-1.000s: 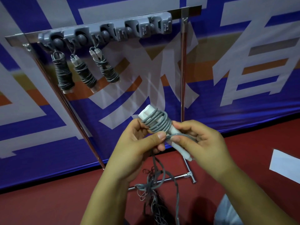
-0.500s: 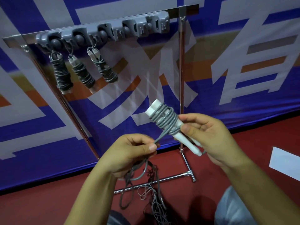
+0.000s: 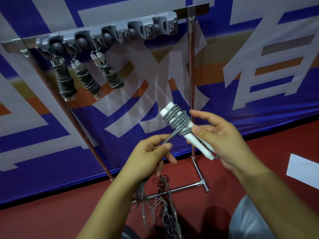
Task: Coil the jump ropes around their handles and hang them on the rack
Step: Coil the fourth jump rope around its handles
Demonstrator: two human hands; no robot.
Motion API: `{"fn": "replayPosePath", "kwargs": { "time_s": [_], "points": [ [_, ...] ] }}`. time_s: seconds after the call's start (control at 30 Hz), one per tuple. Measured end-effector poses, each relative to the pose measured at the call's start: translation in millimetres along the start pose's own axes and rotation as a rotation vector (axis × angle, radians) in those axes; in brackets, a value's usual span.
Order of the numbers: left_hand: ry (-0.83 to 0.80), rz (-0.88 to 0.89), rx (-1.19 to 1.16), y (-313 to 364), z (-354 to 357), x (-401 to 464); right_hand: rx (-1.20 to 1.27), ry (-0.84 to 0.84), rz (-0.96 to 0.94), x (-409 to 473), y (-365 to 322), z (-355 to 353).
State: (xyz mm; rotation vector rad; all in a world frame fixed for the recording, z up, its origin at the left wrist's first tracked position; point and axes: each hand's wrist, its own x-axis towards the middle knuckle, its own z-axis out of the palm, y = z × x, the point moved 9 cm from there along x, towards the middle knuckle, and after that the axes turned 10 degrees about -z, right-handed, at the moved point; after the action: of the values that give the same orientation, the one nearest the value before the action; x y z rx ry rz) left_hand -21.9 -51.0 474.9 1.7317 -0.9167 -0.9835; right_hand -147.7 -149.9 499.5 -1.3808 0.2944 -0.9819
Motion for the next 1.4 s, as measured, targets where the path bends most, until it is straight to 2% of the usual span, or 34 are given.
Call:
{"fn": "replayPosePath", "kwargs": {
  "time_s": [0.13,0.2,0.27,0.37,0.43,0.47,0.67,0.83,0.9,1.03,1.13,1.23,1.4],
  "points": [
    [0.143,0.051,-0.139,-1.5,-5.0,4.8,-0.041,0.019,-0.045,4.3,-6.1,-2.6],
    [0.116,0.056,-0.213,-2.3,-1.2,5.5,-0.074,0.031,-0.062,6.3,-9.3,-4.6],
    [-0.014,0.051,-0.337,-2.2,7.6,7.1,-0.125,0.027,-0.082,7.2,-11.8,-6.3],
    [-0.317,0.039,-0.511,4.2,24.7,6.9,-0.161,0.0,-0.098,6.5,-14.9,-4.8],
    [-0.454,0.031,-0.52,10.7,32.2,5.0,-0.171,-0.011,-0.107,5.8,-16.3,-3.5],
    [-0.473,0.026,-0.494,13.1,33.5,5.2,-0.175,-0.015,-0.112,5.4,-16.6,-3.1],
    [-0.402,0.014,-0.418,20.9,29.0,8.9,-0.131,-0.049,-0.125,5.3,-21.2,0.4],
    [-0.436,0.099,-0.366,27.0,24.0,4.3,0.058,-0.072,-0.039,7.5,-12.4,-1.9],
    [-0.397,0.135,-0.286,26.8,15.2,4.6,0.108,-0.125,-0.021,8.4,-11.3,2.4],
    [-0.184,0.208,-0.07,25.9,-2.5,7.6,0.151,-0.248,0.015,6.3,-5.6,6.7],
    [-0.083,0.234,0.081,21.9,-6.5,6.3,0.162,-0.356,0.034,0.9,-3.0,14.0],
    [-0.099,0.268,0.186,24.4,0.8,0.4,0.173,-0.379,0.086,-4.2,-6.3,16.0],
    [-0.096,0.313,0.264,28.1,12.3,-2.5,0.106,-0.625,0.101,-14.3,-3.9,23.7]
  ]
}}
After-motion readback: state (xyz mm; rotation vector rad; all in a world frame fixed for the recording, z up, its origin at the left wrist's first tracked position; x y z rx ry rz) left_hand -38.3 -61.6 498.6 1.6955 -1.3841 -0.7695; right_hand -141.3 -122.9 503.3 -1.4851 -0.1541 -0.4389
